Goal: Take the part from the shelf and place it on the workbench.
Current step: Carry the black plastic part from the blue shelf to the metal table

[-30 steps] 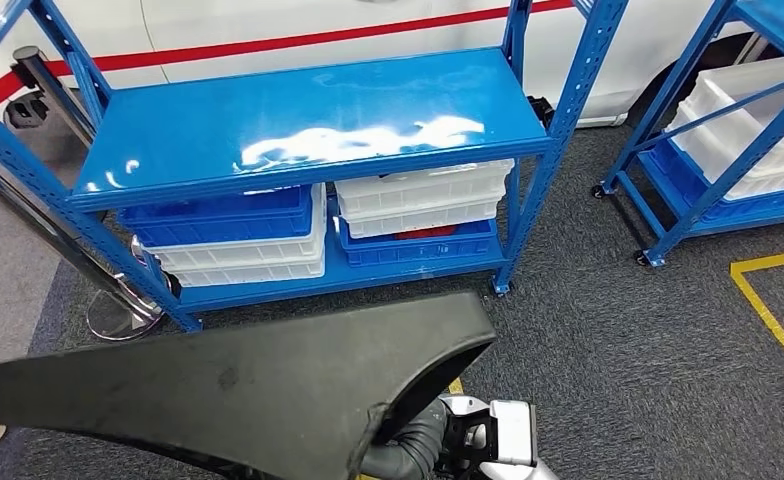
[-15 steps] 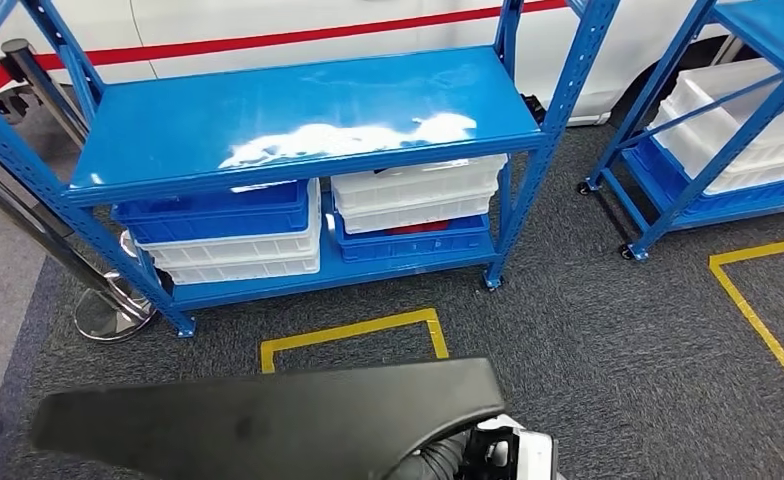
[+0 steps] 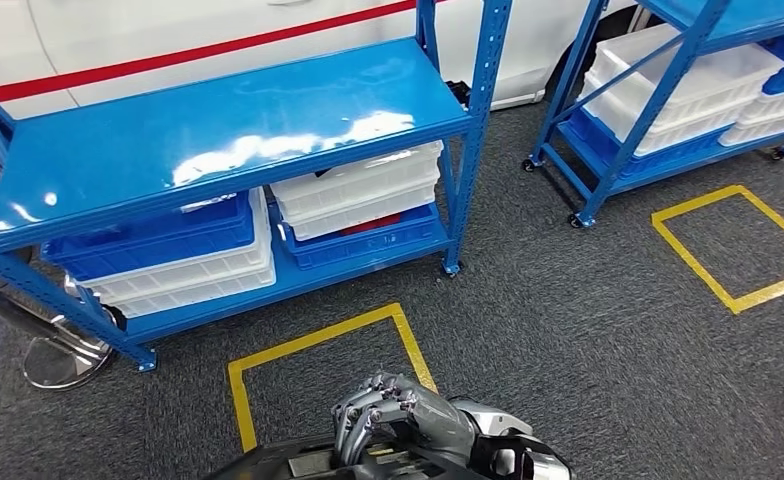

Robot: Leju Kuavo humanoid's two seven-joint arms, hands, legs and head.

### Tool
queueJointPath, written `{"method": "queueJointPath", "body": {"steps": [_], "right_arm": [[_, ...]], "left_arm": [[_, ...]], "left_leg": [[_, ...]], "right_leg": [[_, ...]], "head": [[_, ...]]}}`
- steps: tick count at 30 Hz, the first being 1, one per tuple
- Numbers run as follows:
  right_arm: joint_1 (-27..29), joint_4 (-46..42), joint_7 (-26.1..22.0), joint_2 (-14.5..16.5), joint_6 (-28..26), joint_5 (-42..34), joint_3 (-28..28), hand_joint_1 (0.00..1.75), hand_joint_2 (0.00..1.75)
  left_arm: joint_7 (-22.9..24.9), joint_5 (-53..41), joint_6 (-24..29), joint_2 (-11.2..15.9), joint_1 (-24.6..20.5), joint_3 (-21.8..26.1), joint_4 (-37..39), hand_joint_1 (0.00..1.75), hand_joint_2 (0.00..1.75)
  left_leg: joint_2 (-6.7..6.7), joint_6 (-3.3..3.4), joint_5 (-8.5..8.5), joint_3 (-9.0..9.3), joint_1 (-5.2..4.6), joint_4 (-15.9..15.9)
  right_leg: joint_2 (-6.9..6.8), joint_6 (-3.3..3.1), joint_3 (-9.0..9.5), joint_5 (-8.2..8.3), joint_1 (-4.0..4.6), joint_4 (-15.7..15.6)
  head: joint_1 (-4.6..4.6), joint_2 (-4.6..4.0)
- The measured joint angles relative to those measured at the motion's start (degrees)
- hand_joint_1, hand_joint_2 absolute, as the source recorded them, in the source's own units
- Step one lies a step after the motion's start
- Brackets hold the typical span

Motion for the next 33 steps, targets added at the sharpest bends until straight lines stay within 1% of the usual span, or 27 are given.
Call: {"method": "queueJointPath", "body": {"steps": [1, 2, 3, 4, 5, 6, 7, 9, 10, 11, 12, 13, 14, 16, 17, 18, 20, 22, 24, 25, 26, 27, 28, 29, 31, 32, 33], "right_arm": [[-0.3, 0.0, 0.1, 0.4, 0.1, 0.1, 0.0, 1.75, 1.75], [-0.6, 0.0, 0.1, 0.9, 0.3, 0.3, 0.0, 1.75, 1.75], [-0.9, 0.0, 0.2, 1.2, 0.4, 0.6, 0.0, 1.75, 1.75], [-1.0, 0.0, 0.2, 1.5, 0.5, 0.9, 0.0, 1.75, 1.75], [-1.0, 0.0, 0.2, 1.6, 0.5, 1.3, 0.0, 1.75, 1.75], [-1.0, 0.0, 0.1, 1.7, 0.4, 1.7, 0.1, 1.75, 1.75], [-1.0, 0.0, 0.1, 1.7, 0.1, 2.1, 0.1, 1.75, 1.75], [-1.0, 0.0, 0.0, 1.6, -0.4, 2.6, 0.3, 1.75, 1.75], [-1.0, 0.0, 0.0, 1.6, -0.7, 2.6, 0.5, 1.75, 1.75], [-1.1, 0.0, 0.0, 1.5, -1.1, 2.5, 0.8, 1.75, 1.75], [-1.1, 0.0, 0.0, 1.4, -1.5, 2.2, 1.1, 1.75, 1.75], [-1.2, 0.0, 0.0, 1.3, -2.0, 1.9, 1.3, 1.75, 1.75], [-1.2, -0.2, 0.0, 1.1, -2.5, 1.6, 1.5, 1.75, 1.75], [-1.3, -1.0, 0.0, 0.7, -3.5, 1.2, 1.8, 1.75, 1.75], [-1.3, -1.7, 0.0, 0.4, -4.0, 1.1, 1.9, 1.75, 1.75], [-1.2, -2.4, -0.1, 0.1, -4.4, 1.2, 2.1, 1.75, 1.75], [-0.8, -3.6, -0.1, -0.7, -5.4, 2.0, 2.4, 1.75, 1.75], [-0.2, -4.7, -0.1, -1.5, -6.6, 3.3, 2.9, 1.75, 1.75], [0.2, -5.1, -0.1, -1.9, -7.7, 4.4, 3.7, 1.75, 1.75], [0.3, -5.1, -0.1, -2.0, -8.2, 4.7, 4.1, 1.75, 1.75], [0.4, -5.0, -0.1, -2.2, -8.8, 4.8, 4.6, 1.75, 1.75], [0.4, -4.8, -0.1, -2.3, -9.3, 4.9, 5.2, 1.75, 1.75], [0.2, -4.6, 0.0, -2.4, -9.5, 4.8, 5.9, 1.75, 1.75], [0.0, -4.4, 0.0, -2.5, -9.5, 4.6, 6.5, 1.75, 1.75], [-0.7, -3.8, 0.0, -2.6, -8.8, 4.1, 7.5, 1.75, 1.75], [-1.2, -3.4, 0.1, -2.5, -8.2, 3.8, 8.0, 1.75, 1.75], [-1.7, -3.1, 0.1, -2.4, -7.6, 3.6, 8.4, 1.75, 1.75]], "left_arm": [[-0.1, 0.0, -0.1, 0.2, -0.1, 0.0, 0.0, 0.0, 1.75], [-0.2, -0.1, -0.2, 0.4, -0.2, 0.0, 0.0, 0.0, 1.75], [-0.3, -0.3, -0.3, 0.5, -0.3, 0.0, 0.0, 0.0, 1.75], [-0.5, -0.5, -0.5, 0.7, -0.4, 0.0, 0.0, 0.0, 1.75], [-0.8, -0.7, -0.7, 0.8, -0.5, 0.0, 0.0, 0.0, 1.75], [-1.1, -1.0, -1.0, 0.9, -0.6, -0.1, -0.1, 0.0, 1.75], [-1.5, -1.2, -1.4, 1.0, -0.7, -0.1, -0.1, 0.0, 1.75], [-2.0, -1.6, -1.9, 1.1, -0.5, -0.2, -0.2, 0.0, 1.75], [-2.0, -1.6, -2.0, 1.2, -0.4, -0.2, -0.2, 0.0, 1.75], [-1.9, -1.7, -2.0, 1.3, -0.4, -0.2, -0.2, 0.0, 1.75], [-1.6, -1.9, -2.0, 1.4, -0.4, -0.2, -0.2, 0.0, 1.75], [-1.3, -2.1, -2.0, 1.6, -0.4, -0.2, -0.2, 0.0, 1.75], [-1.0, -2.6, -2.0, 1.8, -0.5, -0.3, -0.2, 0.0, 1.75], [-0.4, -3.7, -2.3, 2.3, -0.5, -0.7, -0.2, 0.0, 1.75], [-0.3, -4.2, -2.6, 2.6, -0.4, -0.9, -0.2, 0.0, 1.75], [-0.3, -4.6, -2.8, 3.0, -0.4, -1.2, -0.2, 0.0, 1.75], [-0.7, -5.1, -3.5, 3.6, -0.4, -1.6, -0.2, 0.0, 1.75], [-1.5, -5.7, -4.3, 4.0, -0.5, -2.1, -0.2, 0.0, 1.75], [-2.2, -6.1, -5.0, 4.4, -0.5, -2.5, -0.2, 0.0, 1.75], [-2.4, -6.1, -5.1, 4.5, -0.4, -2.7, -0.2, 0.0, 1.75], [-2.5, -6.0, -5.1, 4.6, -0.4, -2.7, -0.2, 0.0, 1.75], [-2.6, -5.8, -5.1, 4.6, -0.5, -2.8, -0.1, 0.0, 1.75], [-2.6, -5.5, -5.0, 4.6, -0.6, -2.8, -0.1, 0.0, 1.75], [-2.7, -5.0, -4.8, 4.6, -0.7, -2.8, 0.0, 0.0, 1.75], [-2.4, -3.8, -3.9, 4.6, -1.1, -2.6, 0.0, 0.0, 1.75], [-2.0, -3.0, -3.3, 4.5, -1.2, -2.3, 0.1, 0.0, 1.75], [-1.6, -2.3, -2.5, 4.3, -1.3, -2.0, 0.2, 0.0, 1.75]], "left_leg": [[-1.13, 0.18, 0.93, 1.4, 0.06, -3.1], [-1.98, 0.38, 1.25, 2.16, 0.05, -4.9], [-2.28, 0.58, 1.1, 2.37, -0.03, -5.6], [-1.82, 0.84, 1.21, 2.43, -0.07, -5.9], [-1.22, 1.22, 1.47, 2.43, -0.03, -6.0], [-0.66, 1.61, 1.73, 2.47, 0.05, -6.3], [0.02, 2.03, 1.96, 2.51, 0.12, -6.6], [1.46, 2.49, 2.11, 2.46, -0.03, -6.8], [2.27, 2.61, 2.09, 2.4, -0.14, -6.7], [3.05, 2.62, 2.08, 2.35, -0.2, -6.7], [3.78, 2.6, 2.05, 2.33, -0.22, -6.7], [4.45, 2.54, 2.0, 2.33, -0.22, -6.6], [5.05, 2.41, 1.91, 2.38, -0.22, -6.5], [6.05, 1.92, 1.62, 2.45, -0.42, -6.3], [6.51, 1.62, 1.47, 2.47, -0.55, -6.2], [7.0, 1.31, 1.37, 2.49, -0.66, -6.1], [7.8, 0.68, 1.17, 2.55, -0.58, -6.1], [6.08, 0.09, -0.45, 1.97, -0.28, -4.2], [3.27, -0.27, -4.1, -0.51, -0.07, 1.8], [2.6, -0.36, -5.88, -2.23, -0.06, 5.7], [2.28, -0.45, -6.87, -3.66, -0.04, 8.8], [2.14, -0.5, -6.78, -4.3, -0.02, 10.1], [2.02, -0.52, -5.58, -3.94, 0.03, 9.2], [1.65, -0.51, -3.52, -2.57, 0.14, 6.2], [-0.62, -0.4, -0.19, 0.86, 0.49, -1.5], [-1.69, -0.24, 0.52, 1.9, 0.6, -4.0], [-2.37, -0.01, 0.58, 2.34, 0.59, -5.1]], "right_leg": [[0.58, 0.22, -0.18, 0.09, 0.02, 0.1], [1.12, 0.53, -0.46, 0.24, -0.02, 0.2], [1.64, 0.91, -0.75, 0.44, -0.1, 0.3], [2.17, 1.33, -1.0, 0.67, -0.19, 0.2], [2.08, 1.68, -1.16, 0.7, -0.25, 0.3], [1.29, 1.95, -1.45, 0.28, -0.19, 0.8], [0.06, 2.18, -2.15, -0.83, -0.14, 2.3], [-2.42, 2.51, -5.04, -4.56, -0.27, 8.7], [-2.86, 2.68, -6.74, -6.23, -0.43, 12.4], [-3.02, 2.83, -7.89, -7.01, -0.58, 15.0], [-3.15, 2.94, -8.11, -6.76, -0.69, 15.7], [-3.41, 2.98, -7.2, -5.57, -0.78, 14.3], [-4.11, 2.92, -5.23, -3.76, -0.8, 10.8], [-6.53, 2.44, -1.25, -1.34, -0.42, 3.3], [-7.32, 2.11, -0.16, -0.86, -0.2, 1.1], [-7.5, 1.8, 0.05, -0.92, 0.06, 0.3], [-6.27, 1.14, -0.12, -0.62, 0.14, 0.0], [-5.17, 0.44, -0.08, -0.26, -0.06, -0.4], [-4.04, -0.04, -0.14, -0.01, -0.19, -0.5], [-3.39, -0.17, -0.25, 0.06, -0.16, -0.5], [-2.67, -0.22, -0.33, 0.11, -0.14, -0.4], [-1.93, -0.23, -0.39, 0.15, -0.13, -0.3], [-1.17, -0.21, -0.41, 0.17, -0.15, -0.2], [-0.42, -0.15, -0.42, 0.18, -0.18, -0.1], [0.95, 0.19, -0.59, 0.21, -0.18, 0.3], [1.58, 0.53, -0.82, 0.31, -0.17, 0.5], [2.19, 0.92, -1.09, 0.48, -0.19, 0.5]], "head": [[0.01, 0.0], [0.02, 0.0], [0.02, 0.0], [0.03, 0.0], [0.03, 0.0], [0.08, 0.0], [0.15, 0.0], [0.25, 0.0], [0.26, 0.0], [0.26, 0.0], [0.26, 0.0], [0.26, 0.0], [0.26, 0.0], [0.24, 0.0], [0.22, 0.0], [0.2, 0.0], [0.21, 0.0], [0.21, 0.0], [0.16, 0.0], [0.14, 0.0], [0.14, 0.0], [0.14, 0.0], [0.14, 0.0], [0.14, 0.0], [0.16, 0.0], [0.18, 0.0], [0.19, 0.0]]}}
